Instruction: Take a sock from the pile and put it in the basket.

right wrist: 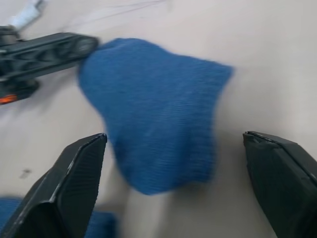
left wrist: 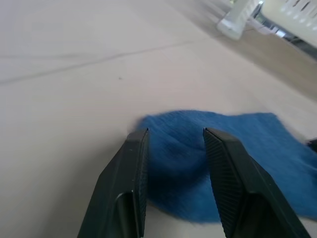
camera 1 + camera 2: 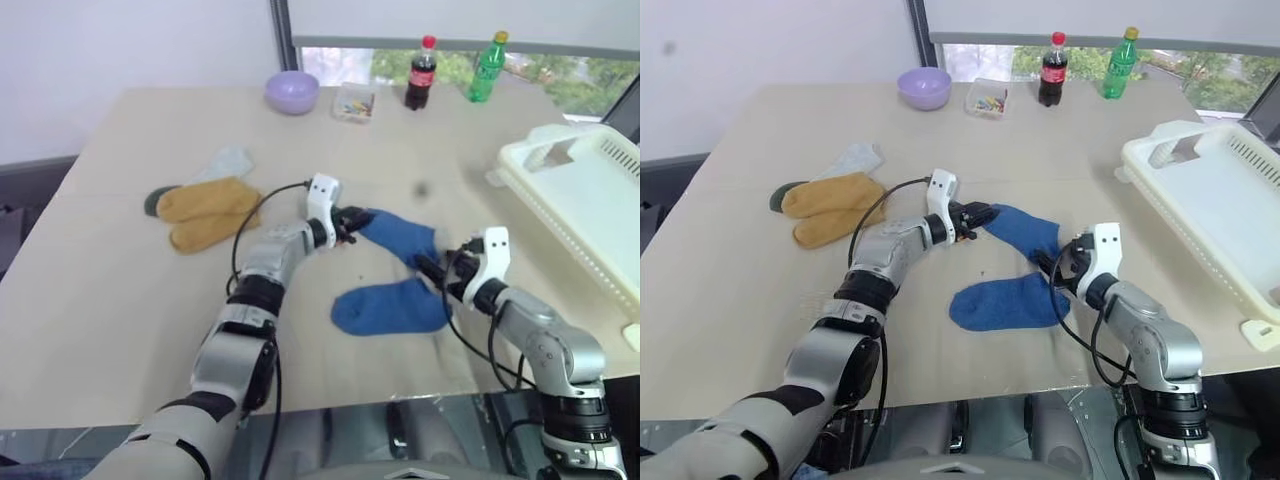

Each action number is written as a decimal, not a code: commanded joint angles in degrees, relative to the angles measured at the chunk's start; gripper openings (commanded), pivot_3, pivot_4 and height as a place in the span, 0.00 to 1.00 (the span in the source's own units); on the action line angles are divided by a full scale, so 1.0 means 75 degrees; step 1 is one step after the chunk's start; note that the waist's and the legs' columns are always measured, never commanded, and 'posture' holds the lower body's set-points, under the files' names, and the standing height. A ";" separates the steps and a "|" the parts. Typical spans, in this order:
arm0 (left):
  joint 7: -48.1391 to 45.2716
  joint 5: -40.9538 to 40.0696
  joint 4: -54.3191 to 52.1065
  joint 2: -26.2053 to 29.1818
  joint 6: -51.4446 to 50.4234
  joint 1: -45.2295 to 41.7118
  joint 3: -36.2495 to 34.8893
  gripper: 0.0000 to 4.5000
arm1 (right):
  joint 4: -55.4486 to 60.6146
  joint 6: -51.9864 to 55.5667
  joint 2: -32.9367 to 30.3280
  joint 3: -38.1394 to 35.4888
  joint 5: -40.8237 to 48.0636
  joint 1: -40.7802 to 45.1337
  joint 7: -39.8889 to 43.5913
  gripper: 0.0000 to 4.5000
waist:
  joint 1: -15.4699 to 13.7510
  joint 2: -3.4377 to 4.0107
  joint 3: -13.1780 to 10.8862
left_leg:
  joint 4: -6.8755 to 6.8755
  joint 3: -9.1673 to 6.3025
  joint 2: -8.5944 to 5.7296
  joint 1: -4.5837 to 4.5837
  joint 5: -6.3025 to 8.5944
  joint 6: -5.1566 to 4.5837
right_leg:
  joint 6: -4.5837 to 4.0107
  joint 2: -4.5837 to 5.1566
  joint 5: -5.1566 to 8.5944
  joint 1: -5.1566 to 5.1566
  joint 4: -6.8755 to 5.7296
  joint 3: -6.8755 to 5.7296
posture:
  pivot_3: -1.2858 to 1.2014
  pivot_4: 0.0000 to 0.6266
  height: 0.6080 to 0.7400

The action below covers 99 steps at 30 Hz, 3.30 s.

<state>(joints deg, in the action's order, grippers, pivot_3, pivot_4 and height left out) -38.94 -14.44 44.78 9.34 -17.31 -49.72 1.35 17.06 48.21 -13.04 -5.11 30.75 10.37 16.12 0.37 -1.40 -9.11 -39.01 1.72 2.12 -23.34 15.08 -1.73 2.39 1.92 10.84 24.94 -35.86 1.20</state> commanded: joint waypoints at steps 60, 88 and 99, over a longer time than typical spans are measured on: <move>0.3477 -0.3250 -1.2325 -0.0507 -0.5247 0.7739 -0.1019 0.01 | 0.3836 0.2326 -0.1869 -0.0285 0.2679 -0.0838 0.0234 0.00 | 0.0067 0.0001 -0.0002 | -0.0032 -0.0061 0.0002 0.0087 -0.0002 0.0007 | -0.0004 0.0006 0.0038 -0.0029 -0.0092 0.0017 | 0.52 0.24 1.00; 0.3593 -0.3415 -1.1357 -0.0125 -0.4573 0.7894 -0.0006 0.00 | 0.3898 0.1389 -0.2965 -0.0849 0.2525 -0.1124 0.0484 0.75 | 0.0056 0.0004 -0.0006 | 0.0008 -0.0059 0.0002 0.0040 0.0001 0.0005 | -0.0005 0.0005 0.0040 -0.0018 -0.0003 0.0007 | 0.52 0.24 1.00; 0.3737 -0.3577 -1.1304 -0.0058 -0.4754 0.7596 0.0107 0.00 | 0.2982 -0.2486 -0.4230 0.1828 -0.0642 -0.0409 0.3399 0.75 | 0.0035 0.0012 -0.0019 | 0.0030 -0.0066 0.0000 0.0045 0.0000 0.0005 | -0.0007 0.0000 0.0041 -0.0019 0.0004 -0.0005 | 0.52 0.24 1.00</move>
<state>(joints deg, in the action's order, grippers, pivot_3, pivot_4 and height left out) -10.95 -40.23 -39.27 8.74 -52.97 7.59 1.55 41.07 34.33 -43.81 6.78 29.24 6.35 38.14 0.63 -1.31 -9.25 -38.79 1.28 2.11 -22.99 15.08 -1.70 2.35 1.93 11.14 24.79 -35.82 1.21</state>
